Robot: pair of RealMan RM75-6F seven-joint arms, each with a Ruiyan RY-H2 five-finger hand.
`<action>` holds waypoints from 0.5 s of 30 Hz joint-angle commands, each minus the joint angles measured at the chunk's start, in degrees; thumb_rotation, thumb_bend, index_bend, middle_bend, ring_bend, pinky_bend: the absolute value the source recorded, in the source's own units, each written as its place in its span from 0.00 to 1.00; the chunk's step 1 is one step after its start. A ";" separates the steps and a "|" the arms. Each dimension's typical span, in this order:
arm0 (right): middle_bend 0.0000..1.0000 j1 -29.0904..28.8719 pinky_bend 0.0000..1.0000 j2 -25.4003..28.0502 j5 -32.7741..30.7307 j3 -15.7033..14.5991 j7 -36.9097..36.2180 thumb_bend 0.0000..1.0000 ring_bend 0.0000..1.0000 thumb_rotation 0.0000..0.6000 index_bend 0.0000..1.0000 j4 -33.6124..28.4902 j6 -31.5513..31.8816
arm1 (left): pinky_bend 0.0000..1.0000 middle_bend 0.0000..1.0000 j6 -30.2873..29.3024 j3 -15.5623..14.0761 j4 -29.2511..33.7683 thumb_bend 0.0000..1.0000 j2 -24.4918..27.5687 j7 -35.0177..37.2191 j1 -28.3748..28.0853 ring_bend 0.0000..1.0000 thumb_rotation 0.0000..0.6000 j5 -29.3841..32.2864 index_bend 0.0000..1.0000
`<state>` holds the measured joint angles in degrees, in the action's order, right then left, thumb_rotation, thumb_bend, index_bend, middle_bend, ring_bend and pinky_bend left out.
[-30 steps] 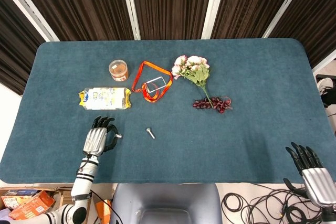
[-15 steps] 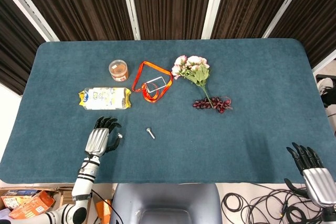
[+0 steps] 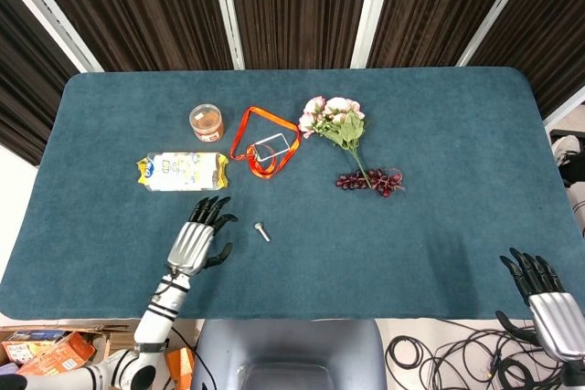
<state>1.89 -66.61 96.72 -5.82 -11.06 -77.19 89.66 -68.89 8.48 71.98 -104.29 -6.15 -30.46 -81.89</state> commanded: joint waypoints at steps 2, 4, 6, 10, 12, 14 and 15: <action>0.00 0.00 0.00 0.40 0.02 -0.10 -0.58 0.21 0.00 1.00 0.00 -0.05 -0.09 | 0.00 0.02 3.19 1.10 -3.42 0.39 -3.49 -3.04 -4.13 0.00 1.00 -0.72 0.36; 0.00 -0.02 0.00 0.64 -0.13 -0.13 -0.89 0.21 0.00 1.00 0.00 -0.12 -0.28 | 0.00 0.01 4.99 1.70 -5.01 0.39 -4.72 -4.56 -5.71 0.00 1.00 -0.12 0.38; 0.00 0.01 0.00 0.87 -0.33 -0.15 -1.28 0.21 0.00 1.00 0.00 -0.13 -0.45 | 0.00 0.00 6.67 2.00 -6.34 0.39 -5.37 -6.57 -6.92 0.00 1.00 0.54 0.39; 0.00 0.09 0.00 1.21 -0.72 -0.05 -2.25 0.21 0.00 1.00 0.00 0.24 -0.52 | 0.00 0.00 7.60 1.88 -8.04 0.39 -6.13 -9.93 -8.03 0.00 1.00 1.10 0.40; 0.00 0.01 0.00 1.19 -0.98 0.04 -2.29 0.21 0.00 1.00 0.00 0.21 -0.85 | 0.00 0.00 7.54 1.75 -8.47 0.39 -6.33 -10.47 -8.16 0.00 1.00 1.19 0.40; 0.00 -0.05 0.00 1.26 -0.93 -0.02 -2.05 0.21 0.00 1.00 0.00 0.06 -1.08 | 0.00 0.00 7.83 1.73 -9.00 0.40 -6.54 -10.88 -8.42 0.00 1.00 1.51 0.41; 0.00 -0.08 0.00 1.31 -0.84 -0.09 -1.99 0.21 0.00 1.00 0.00 -0.07 -1.17 | 0.00 0.00 8.02 1.72 -9.16 0.39 -6.60 -11.05 -8.54 0.00 1.00 1.68 0.41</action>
<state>1.84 -65.32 95.85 -5.88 -13.10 -77.22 88.54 -60.97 10.21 62.89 -110.81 -17.12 -38.90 -80.31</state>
